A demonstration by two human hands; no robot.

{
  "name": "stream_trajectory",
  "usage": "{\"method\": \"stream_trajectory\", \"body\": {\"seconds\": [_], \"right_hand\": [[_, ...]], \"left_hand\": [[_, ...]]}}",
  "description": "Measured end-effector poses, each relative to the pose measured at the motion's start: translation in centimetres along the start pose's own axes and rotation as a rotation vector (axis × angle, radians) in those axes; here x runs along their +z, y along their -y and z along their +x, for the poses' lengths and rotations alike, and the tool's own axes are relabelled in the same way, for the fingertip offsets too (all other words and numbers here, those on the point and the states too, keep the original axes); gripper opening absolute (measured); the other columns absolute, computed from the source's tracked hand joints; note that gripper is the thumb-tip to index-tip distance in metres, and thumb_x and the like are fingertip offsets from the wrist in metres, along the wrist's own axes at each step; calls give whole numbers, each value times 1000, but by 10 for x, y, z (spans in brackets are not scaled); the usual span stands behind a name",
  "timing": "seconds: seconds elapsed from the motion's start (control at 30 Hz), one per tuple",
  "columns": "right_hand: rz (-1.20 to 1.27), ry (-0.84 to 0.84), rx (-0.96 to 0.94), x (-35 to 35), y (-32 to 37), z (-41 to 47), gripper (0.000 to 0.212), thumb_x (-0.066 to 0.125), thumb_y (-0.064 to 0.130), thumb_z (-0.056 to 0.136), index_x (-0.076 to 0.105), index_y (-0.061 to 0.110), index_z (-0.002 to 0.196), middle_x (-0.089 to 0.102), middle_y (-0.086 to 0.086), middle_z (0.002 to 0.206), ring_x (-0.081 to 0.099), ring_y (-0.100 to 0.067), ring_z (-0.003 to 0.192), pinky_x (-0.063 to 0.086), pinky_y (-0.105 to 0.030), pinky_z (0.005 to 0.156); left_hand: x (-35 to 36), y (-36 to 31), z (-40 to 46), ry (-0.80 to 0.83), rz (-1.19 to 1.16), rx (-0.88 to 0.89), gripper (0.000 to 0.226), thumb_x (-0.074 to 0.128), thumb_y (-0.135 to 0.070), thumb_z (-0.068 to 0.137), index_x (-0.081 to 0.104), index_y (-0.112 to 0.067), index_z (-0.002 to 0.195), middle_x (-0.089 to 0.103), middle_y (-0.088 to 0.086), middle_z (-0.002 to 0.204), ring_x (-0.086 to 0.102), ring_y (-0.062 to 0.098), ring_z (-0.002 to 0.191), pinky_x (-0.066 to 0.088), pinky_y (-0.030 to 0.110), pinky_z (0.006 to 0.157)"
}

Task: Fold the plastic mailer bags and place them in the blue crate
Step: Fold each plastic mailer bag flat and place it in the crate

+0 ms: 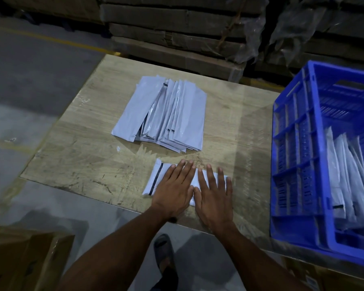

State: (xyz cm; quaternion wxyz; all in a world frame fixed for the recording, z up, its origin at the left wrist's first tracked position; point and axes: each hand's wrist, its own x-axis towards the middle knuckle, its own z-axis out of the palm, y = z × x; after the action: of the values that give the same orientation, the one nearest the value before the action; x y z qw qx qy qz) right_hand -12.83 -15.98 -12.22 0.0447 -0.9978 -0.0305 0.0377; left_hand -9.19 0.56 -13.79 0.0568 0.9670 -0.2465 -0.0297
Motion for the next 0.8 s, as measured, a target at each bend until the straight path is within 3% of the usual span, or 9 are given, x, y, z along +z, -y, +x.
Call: {"method": "stream_trajectory", "body": {"seconds": [0.17,0.8], "right_hand": [[-3,13,8,-3,1,0,59,19,48,106,14,28,162,6,-2,170,-4,-31,155,12,-56,122],[1,-1,32,2,2,1,58,23,49,106,18,31,161,8,-1,169,-1,-29,156,10,-55,123]], "left_hand": [[1,0,1,9,-17,-2,65,19,-41,108,14,-11,165,8,7,173,3,25,160,6,45,128],[4,1,2,19,-40,-4,66,19,-42,107,17,-9,165,9,8,173,1,26,160,14,51,128]]}}
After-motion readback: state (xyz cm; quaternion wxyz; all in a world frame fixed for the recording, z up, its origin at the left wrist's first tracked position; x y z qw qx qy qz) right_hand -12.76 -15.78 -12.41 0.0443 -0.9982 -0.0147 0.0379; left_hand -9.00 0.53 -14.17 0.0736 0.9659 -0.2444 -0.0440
